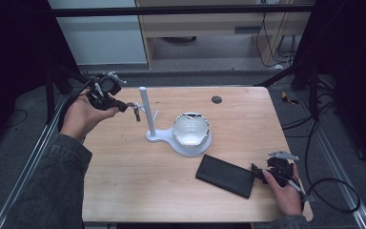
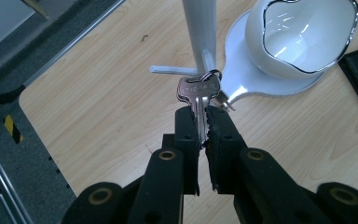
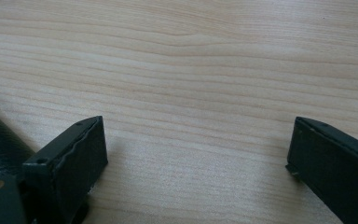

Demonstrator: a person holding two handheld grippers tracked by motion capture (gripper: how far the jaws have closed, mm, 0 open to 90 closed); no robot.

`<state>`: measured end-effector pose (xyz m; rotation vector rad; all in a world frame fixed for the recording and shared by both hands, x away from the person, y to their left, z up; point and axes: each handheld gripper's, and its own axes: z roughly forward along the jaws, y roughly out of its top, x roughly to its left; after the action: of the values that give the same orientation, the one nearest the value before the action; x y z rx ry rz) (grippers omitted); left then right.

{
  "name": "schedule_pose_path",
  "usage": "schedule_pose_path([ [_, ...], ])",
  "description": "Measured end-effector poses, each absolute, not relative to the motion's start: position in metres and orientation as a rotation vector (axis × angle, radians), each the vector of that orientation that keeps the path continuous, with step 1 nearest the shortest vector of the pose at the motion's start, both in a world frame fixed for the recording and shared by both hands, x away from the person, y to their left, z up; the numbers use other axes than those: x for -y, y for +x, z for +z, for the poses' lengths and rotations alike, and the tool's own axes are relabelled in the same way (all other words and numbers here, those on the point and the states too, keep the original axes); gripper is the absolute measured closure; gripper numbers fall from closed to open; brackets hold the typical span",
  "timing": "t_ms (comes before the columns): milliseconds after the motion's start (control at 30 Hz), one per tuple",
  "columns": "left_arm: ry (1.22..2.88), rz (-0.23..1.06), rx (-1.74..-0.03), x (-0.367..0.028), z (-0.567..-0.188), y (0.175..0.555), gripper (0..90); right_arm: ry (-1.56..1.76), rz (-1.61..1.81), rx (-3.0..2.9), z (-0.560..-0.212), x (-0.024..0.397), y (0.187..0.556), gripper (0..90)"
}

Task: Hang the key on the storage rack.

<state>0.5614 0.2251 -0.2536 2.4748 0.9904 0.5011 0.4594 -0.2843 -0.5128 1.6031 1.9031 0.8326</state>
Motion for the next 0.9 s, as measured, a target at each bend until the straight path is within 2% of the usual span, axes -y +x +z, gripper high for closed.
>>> schedule_pose_path([
  [167, 2.458, 0.505, -0.986, -0.224, -0.26, 0.564, 83.0, 1.605, 0.834, -1.902, -0.513, 0.284, 0.459, 4.9],
  [267, 2.39, 0.585, -0.967, -0.229, -0.258, 0.561, 79.4, 1.604, 0.834, -1.903, -0.513, 0.284, 0.459, 4.8],
  [367, 2.366, 0.639, -0.983, -0.233, -0.259, 0.555, 65.3, 1.605, 0.834, -1.902, -0.513, 0.284, 0.459, 4.9],
  [600, 2.325, 0.693, -0.966, -0.242, -0.273, 0.532, 45.7, 1.608, 0.836, -1.903, -0.513, 0.284, 0.459, 4.9],
  [900, 2.325, 0.631, -0.901, -0.238, -0.332, 0.503, 24.8, 1.614, 0.865, -1.895, -0.512, 0.288, 0.456, 5.6],
])
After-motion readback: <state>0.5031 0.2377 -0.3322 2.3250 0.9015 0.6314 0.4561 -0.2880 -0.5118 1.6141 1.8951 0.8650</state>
